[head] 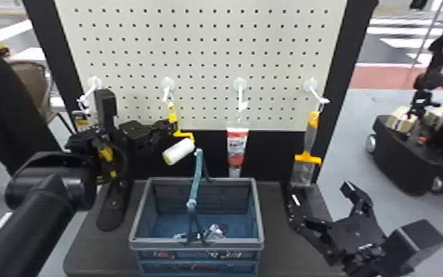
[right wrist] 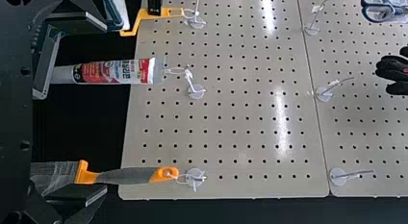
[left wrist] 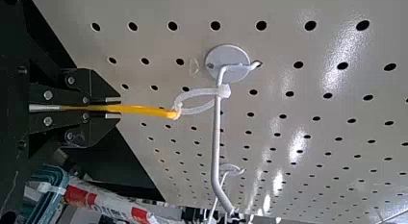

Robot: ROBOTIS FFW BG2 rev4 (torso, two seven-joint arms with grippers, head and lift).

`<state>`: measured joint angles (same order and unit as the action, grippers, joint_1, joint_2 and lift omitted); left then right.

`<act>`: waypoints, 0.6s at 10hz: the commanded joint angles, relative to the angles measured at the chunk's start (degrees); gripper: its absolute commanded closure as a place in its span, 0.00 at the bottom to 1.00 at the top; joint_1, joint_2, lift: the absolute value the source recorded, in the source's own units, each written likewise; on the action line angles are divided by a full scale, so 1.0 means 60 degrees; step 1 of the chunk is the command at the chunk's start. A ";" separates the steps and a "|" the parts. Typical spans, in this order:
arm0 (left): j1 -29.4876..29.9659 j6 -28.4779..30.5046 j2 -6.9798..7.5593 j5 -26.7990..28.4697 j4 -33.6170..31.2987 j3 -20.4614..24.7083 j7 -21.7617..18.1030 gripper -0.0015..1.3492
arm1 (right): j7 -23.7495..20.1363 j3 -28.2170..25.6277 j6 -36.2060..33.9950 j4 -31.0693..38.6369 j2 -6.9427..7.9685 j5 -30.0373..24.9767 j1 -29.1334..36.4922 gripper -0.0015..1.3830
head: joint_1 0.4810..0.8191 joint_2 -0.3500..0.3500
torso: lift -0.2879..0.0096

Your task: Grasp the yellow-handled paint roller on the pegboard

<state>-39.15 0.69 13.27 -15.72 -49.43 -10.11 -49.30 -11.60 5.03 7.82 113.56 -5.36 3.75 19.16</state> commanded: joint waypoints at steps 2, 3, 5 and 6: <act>0.0050 -0.0028 0.0001 -0.0031 0.0000 0.0000 0.0028 0.90 | -0.0001 -0.0004 0.0000 0.0000 0.0000 0.0005 0.0012 0.09 | 0.20 0.50 | 0.63; 0.0050 -0.0042 0.0001 -0.0046 0.0000 0.0000 0.0028 0.90 | -0.0001 -0.0004 0.0000 0.0000 0.0000 0.0005 0.0012 0.09 | 0.20 0.50 | 0.63; 0.0070 -0.0072 0.0001 -0.0046 0.0000 0.0044 0.0058 0.90 | -0.0001 -0.0004 0.0000 0.0000 0.0000 0.0005 -0.0009 0.09 | 0.20 0.50 | 0.63; 0.0070 -0.0072 0.0001 -0.0046 0.0000 0.0029 0.0072 0.90 | -0.0001 -0.0004 0.0000 -0.0023 0.0000 0.0005 0.0012 0.09 | 0.20 0.50 | 0.63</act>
<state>-38.74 0.30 13.27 -15.99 -49.43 -9.91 -48.88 -11.60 5.01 7.82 113.56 -5.36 3.78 19.12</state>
